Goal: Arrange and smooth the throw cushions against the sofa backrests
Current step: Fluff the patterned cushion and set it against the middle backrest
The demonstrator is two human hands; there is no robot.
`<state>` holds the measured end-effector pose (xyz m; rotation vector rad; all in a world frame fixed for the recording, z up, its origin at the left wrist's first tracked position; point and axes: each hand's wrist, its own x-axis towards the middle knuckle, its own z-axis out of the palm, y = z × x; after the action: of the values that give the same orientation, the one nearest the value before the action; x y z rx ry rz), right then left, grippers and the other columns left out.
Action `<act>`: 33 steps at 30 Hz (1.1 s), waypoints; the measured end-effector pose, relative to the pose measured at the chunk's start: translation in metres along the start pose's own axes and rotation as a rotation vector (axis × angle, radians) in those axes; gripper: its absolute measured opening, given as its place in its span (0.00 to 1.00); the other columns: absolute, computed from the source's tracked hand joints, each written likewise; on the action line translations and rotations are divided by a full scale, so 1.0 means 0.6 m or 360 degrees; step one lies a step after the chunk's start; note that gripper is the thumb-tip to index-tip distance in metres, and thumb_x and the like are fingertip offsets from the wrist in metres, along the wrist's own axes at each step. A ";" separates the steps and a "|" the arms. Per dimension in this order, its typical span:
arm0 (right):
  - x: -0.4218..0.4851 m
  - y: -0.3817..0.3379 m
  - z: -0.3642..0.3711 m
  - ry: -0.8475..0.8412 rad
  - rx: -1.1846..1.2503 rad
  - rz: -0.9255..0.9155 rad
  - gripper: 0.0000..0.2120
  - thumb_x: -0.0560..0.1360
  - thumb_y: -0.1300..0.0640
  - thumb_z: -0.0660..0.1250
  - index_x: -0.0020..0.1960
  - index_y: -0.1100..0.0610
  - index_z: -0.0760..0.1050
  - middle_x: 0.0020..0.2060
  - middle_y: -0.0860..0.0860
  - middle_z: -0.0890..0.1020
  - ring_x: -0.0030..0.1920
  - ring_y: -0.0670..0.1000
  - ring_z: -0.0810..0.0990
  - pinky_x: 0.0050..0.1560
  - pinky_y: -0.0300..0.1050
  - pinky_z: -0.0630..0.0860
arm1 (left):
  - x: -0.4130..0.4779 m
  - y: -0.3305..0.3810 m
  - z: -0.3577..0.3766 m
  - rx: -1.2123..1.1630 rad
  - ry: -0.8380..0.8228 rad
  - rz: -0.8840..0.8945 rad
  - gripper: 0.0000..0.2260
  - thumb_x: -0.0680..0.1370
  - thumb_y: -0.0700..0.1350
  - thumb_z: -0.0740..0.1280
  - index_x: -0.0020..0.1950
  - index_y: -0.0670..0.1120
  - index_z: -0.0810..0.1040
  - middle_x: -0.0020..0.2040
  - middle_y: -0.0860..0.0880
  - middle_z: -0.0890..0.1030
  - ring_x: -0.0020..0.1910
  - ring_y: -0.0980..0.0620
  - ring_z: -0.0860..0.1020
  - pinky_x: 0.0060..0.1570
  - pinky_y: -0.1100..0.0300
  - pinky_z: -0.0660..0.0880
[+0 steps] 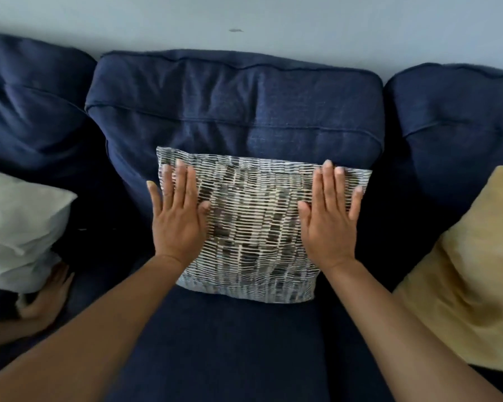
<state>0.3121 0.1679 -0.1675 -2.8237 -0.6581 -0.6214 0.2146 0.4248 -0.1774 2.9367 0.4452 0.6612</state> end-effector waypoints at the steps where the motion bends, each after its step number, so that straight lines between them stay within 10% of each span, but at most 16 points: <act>1: -0.007 -0.021 -0.003 0.0045 0.0040 -0.0066 0.30 0.85 0.46 0.47 0.82 0.59 0.47 0.82 0.54 0.49 0.82 0.54 0.47 0.79 0.58 0.37 | -0.012 0.022 -0.001 -0.0054 0.0069 0.0132 0.28 0.86 0.53 0.47 0.83 0.41 0.50 0.83 0.44 0.47 0.82 0.43 0.42 0.78 0.41 0.38; 6: -0.058 -0.082 0.034 -0.0113 -0.0026 -0.0574 0.30 0.83 0.51 0.56 0.82 0.58 0.52 0.82 0.54 0.54 0.81 0.52 0.48 0.79 0.56 0.38 | -0.068 0.083 0.047 -0.0041 -0.0116 0.0598 0.27 0.85 0.52 0.51 0.81 0.39 0.57 0.81 0.40 0.59 0.81 0.41 0.54 0.79 0.42 0.45; 11: -0.041 0.014 0.052 -0.0112 -0.0098 -0.0277 0.31 0.84 0.51 0.58 0.82 0.58 0.51 0.82 0.54 0.55 0.81 0.52 0.49 0.78 0.54 0.31 | -0.040 -0.014 0.071 0.0123 -0.0213 0.0153 0.30 0.84 0.55 0.49 0.82 0.41 0.53 0.82 0.42 0.53 0.81 0.42 0.50 0.78 0.39 0.42; 17: -0.075 0.008 0.021 0.0145 0.0563 0.0605 0.45 0.78 0.35 0.62 0.81 0.63 0.51 0.79 0.63 0.57 0.77 0.63 0.60 0.73 0.54 0.59 | -0.074 -0.025 0.046 -0.0831 0.0035 -0.0759 0.37 0.81 0.63 0.59 0.83 0.48 0.48 0.82 0.45 0.58 0.81 0.45 0.55 0.80 0.45 0.46; 21: -0.096 -0.024 0.031 -0.0084 0.1446 0.1174 0.45 0.78 0.45 0.68 0.82 0.58 0.44 0.79 0.55 0.60 0.77 0.53 0.62 0.57 0.13 0.52 | -0.079 0.011 0.044 -0.1567 -0.0031 -0.1394 0.27 0.84 0.59 0.58 0.81 0.50 0.60 0.75 0.50 0.72 0.73 0.51 0.70 0.72 0.54 0.65; 28: -0.079 -0.053 0.022 0.0320 0.1422 0.0944 0.39 0.81 0.49 0.65 0.81 0.64 0.49 0.75 0.48 0.59 0.73 0.27 0.53 0.69 0.23 0.52 | -0.046 0.047 0.030 -0.1609 0.0482 -0.1125 0.11 0.85 0.52 0.54 0.61 0.49 0.71 0.53 0.56 0.78 0.50 0.62 0.76 0.53 0.67 0.71; 33: -0.102 -0.048 0.035 0.0174 0.1319 0.0931 0.38 0.81 0.49 0.65 0.81 0.65 0.49 0.76 0.49 0.58 0.71 0.27 0.49 0.68 0.20 0.49 | -0.068 0.029 0.052 -0.1423 0.0318 -0.1255 0.21 0.87 0.48 0.54 0.80 0.45 0.61 0.74 0.49 0.70 0.72 0.51 0.69 0.68 0.64 0.64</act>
<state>0.2562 0.1753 -0.2107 -2.0206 -0.0131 -0.2862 0.1975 0.3952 -0.2192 1.6789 0.9404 0.7514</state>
